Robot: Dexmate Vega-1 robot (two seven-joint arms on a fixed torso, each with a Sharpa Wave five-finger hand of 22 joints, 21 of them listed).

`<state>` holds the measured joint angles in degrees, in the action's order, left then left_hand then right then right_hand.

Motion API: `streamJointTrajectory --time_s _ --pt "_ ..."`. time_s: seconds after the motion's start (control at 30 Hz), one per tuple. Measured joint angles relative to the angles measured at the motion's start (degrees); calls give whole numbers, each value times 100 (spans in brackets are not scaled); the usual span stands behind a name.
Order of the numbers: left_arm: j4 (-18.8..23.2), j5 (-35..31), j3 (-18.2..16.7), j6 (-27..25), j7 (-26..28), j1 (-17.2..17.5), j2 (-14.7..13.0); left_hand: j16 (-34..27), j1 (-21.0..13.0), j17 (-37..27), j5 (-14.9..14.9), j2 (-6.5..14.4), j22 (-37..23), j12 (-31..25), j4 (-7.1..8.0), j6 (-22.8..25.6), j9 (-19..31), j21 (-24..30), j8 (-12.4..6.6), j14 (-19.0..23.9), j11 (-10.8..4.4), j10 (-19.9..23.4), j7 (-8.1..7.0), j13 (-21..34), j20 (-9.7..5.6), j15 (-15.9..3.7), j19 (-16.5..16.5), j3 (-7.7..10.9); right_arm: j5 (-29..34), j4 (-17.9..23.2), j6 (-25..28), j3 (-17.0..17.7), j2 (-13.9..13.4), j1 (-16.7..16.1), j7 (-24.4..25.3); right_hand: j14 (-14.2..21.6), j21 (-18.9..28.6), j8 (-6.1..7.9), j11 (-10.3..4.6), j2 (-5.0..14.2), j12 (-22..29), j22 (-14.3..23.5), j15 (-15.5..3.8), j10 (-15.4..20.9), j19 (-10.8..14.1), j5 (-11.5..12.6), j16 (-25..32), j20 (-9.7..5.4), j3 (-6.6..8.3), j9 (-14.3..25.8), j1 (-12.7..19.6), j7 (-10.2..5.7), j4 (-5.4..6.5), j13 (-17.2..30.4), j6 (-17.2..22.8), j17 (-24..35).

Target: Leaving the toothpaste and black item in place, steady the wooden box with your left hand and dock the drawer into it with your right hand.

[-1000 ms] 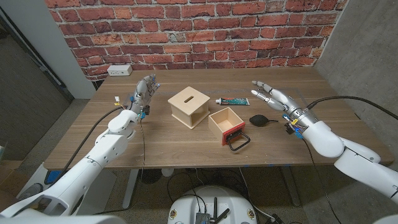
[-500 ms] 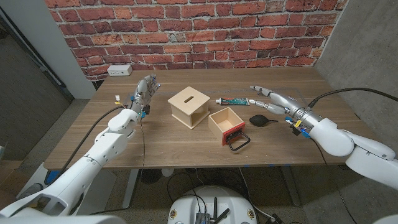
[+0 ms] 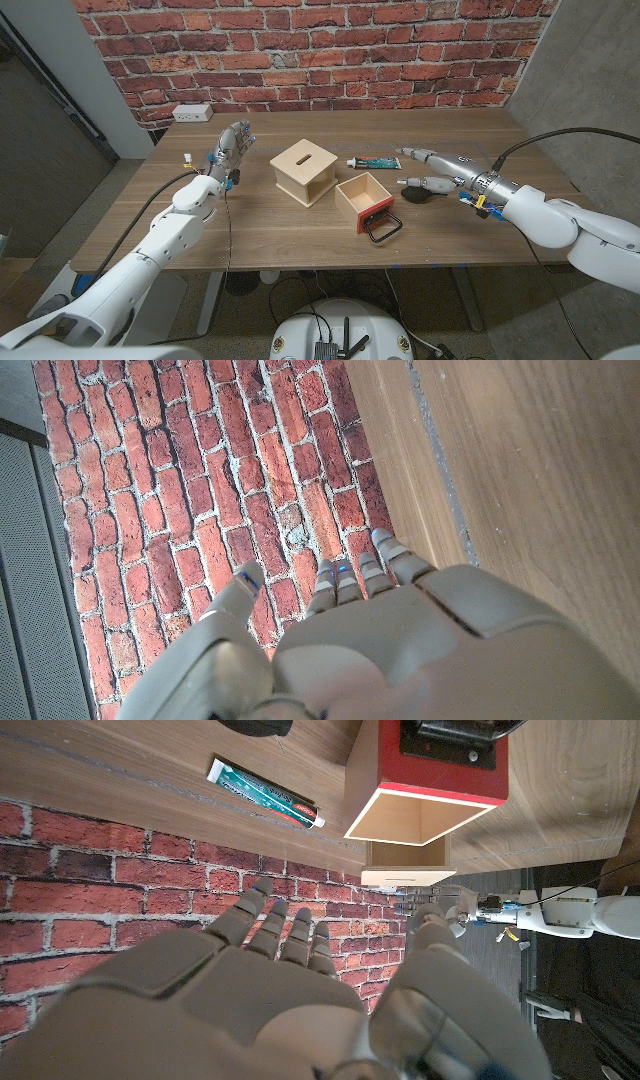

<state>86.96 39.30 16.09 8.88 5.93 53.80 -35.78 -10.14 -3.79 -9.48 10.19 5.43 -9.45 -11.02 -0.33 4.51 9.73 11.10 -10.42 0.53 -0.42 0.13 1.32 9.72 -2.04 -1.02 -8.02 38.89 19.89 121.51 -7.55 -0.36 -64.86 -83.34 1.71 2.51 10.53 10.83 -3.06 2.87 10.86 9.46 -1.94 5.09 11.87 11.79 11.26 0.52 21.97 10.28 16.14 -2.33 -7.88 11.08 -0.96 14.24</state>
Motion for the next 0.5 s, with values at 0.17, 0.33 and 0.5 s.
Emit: streamJointTrajectory --time_s 0.17,0.33,0.5 --pt "-5 5 -5 0 6 16 8 0 0 0 0 0 0 0 0 17 0 0 0 0 0 0 -18 0 0 0 0 0 191 153 111 64 -37 -52 -186 0 0 39 0 32 0 0 0 0 21 0 26 103 87 0 269 0 -161 0 0 -23" --pt "-22 11 -12 2 10 31 14 0 0 0 0 0 0 0 17 18 0 0 0 30 -19 19 -17 0 -13 -30 -12 17 355 294 198 97 -61 -71 -361 61 0 87 69 -35 44 0 -21 70 71 24 88 154 185 27 544 -24 -261 26 66 -41" --pt "-24 12 -24 17 32 58 17 0 45 0 0 -14 0 0 17 38 0 0 0 30 -19 19 3 0 -31 -30 -30 17 545 435 286 100 -93 -49 -572 188 28 183 136 -91 89 0 17 169 74 39 133 217 232 48 763 0 -308 53 211 -68"
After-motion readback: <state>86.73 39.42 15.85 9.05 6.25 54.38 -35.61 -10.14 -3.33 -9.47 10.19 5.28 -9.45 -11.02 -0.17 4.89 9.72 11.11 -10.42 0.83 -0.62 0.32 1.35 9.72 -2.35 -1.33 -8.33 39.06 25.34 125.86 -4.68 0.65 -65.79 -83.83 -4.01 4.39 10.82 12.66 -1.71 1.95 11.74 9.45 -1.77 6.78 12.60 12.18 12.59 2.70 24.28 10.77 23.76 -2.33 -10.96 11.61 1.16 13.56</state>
